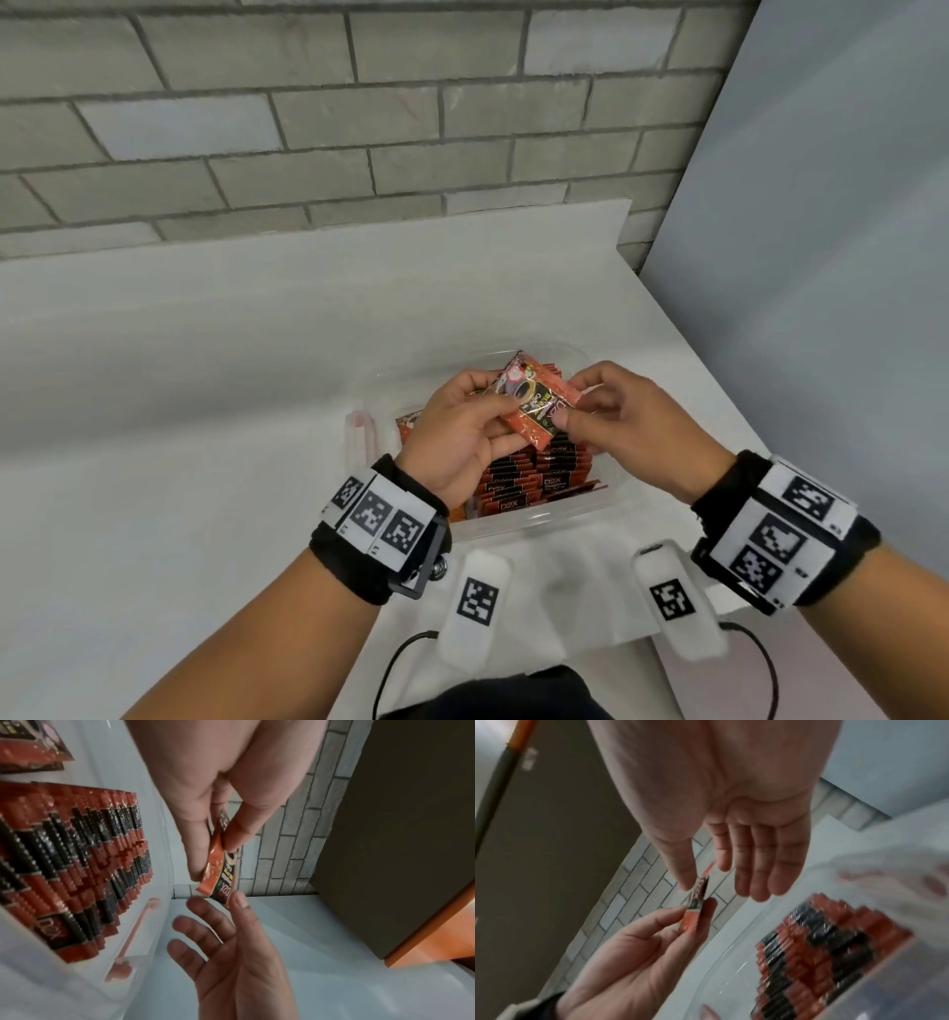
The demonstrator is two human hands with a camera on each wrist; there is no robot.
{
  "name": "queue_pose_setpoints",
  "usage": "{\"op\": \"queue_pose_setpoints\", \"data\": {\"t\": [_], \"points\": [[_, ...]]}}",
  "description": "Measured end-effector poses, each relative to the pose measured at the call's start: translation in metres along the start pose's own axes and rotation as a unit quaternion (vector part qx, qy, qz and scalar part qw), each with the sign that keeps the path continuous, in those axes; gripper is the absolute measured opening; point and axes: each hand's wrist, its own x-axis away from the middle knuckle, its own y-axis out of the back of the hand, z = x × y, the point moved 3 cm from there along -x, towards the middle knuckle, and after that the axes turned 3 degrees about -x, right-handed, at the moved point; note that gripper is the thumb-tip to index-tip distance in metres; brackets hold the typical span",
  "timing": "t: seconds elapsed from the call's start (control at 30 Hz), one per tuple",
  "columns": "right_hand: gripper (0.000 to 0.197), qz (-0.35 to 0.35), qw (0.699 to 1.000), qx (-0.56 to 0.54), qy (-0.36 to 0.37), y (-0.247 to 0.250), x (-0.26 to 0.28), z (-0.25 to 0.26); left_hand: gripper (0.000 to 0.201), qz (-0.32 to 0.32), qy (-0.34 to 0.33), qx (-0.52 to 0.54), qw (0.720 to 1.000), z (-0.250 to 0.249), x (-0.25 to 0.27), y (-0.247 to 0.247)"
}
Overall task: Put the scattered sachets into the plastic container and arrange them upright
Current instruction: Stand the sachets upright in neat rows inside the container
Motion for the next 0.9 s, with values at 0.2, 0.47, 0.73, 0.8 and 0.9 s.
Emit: {"op": "queue_pose_setpoints", "data": {"t": [0.2, 0.47, 0.73, 0.8, 0.9], "points": [[0.010, -0.086, 0.978, -0.190, 0.008, 0.003, 0.001, 0.009, 0.020, 0.016, 0.001, -0.143, 0.990, 0.011, 0.002, -0.004], [0.021, -0.035, 0.994, 0.066, 0.080, 0.030, -0.005, 0.005, 0.012, -0.083, 0.020, -0.201, 0.976, 0.014, 0.003, 0.008], [0.023, 0.158, 0.945, 0.281, 0.056, 0.014, 0.003, -0.001, 0.034, -0.136, 0.071, -0.120, 0.981, 0.010, 0.005, 0.030], [0.023, 0.192, 0.931, 0.307, 0.044, 0.008, 0.002, 0.000, 0.024, -0.114, 0.087, -0.103, 0.984, 0.012, 0.005, 0.029], [0.022, 0.228, 0.914, 0.334, 0.029, -0.001, -0.004, -0.002, 0.016, -0.080, 0.112, -0.087, 0.987, 0.015, 0.004, 0.028]]}}
